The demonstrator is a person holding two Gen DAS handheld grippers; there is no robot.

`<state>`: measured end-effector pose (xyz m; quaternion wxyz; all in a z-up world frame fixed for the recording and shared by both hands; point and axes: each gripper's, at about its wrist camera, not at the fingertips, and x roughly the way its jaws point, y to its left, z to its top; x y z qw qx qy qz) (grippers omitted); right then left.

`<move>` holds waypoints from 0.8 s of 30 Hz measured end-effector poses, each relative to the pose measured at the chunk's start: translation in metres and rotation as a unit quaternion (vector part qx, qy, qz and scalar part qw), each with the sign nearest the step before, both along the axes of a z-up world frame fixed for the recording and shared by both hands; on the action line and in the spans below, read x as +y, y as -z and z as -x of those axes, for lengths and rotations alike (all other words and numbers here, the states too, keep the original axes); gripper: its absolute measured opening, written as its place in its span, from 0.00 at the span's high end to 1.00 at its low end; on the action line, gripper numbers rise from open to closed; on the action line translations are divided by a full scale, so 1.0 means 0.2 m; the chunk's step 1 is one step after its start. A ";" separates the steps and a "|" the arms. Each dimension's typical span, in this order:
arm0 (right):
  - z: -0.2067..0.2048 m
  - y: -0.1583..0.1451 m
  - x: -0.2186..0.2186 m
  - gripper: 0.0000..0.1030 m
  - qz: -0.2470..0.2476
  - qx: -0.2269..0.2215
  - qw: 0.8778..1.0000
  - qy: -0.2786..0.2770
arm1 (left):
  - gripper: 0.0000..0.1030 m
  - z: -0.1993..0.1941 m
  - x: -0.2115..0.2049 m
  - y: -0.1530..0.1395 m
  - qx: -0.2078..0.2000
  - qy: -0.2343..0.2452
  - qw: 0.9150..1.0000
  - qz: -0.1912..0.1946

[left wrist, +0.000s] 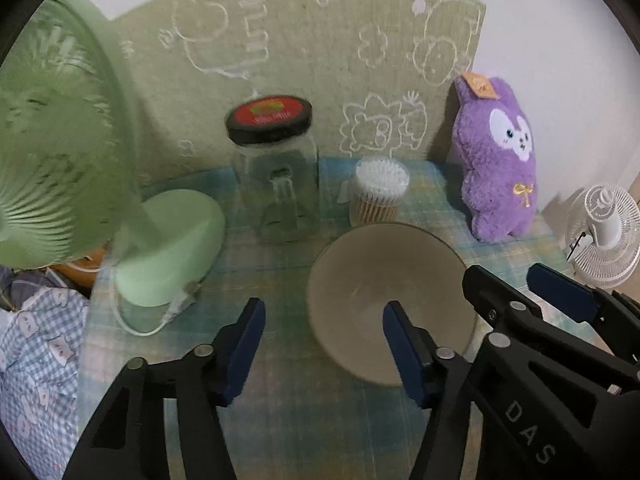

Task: Organize plates and bowls
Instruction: 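Grasp the rim of the third cream bowl near the jar with both grippers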

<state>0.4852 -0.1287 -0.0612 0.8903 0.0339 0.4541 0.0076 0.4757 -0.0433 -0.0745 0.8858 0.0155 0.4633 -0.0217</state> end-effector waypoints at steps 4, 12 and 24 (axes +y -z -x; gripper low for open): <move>-0.07 0.11 0.00 0.57 0.001 0.016 1.000 0.003 | 0.52 -0.07 -0.01 0.08 0.013 0.001 1.000 -0.004; -0.14 0.21 -0.02 0.68 -0.014 0.033 0.999 0.005 | 0.68 -0.13 -0.03 0.17 0.028 0.004 1.000 -0.002; -0.11 0.21 -0.02 0.77 -0.012 0.041 0.999 0.016 | 0.74 -0.11 -0.03 0.17 0.030 0.006 0.999 -0.013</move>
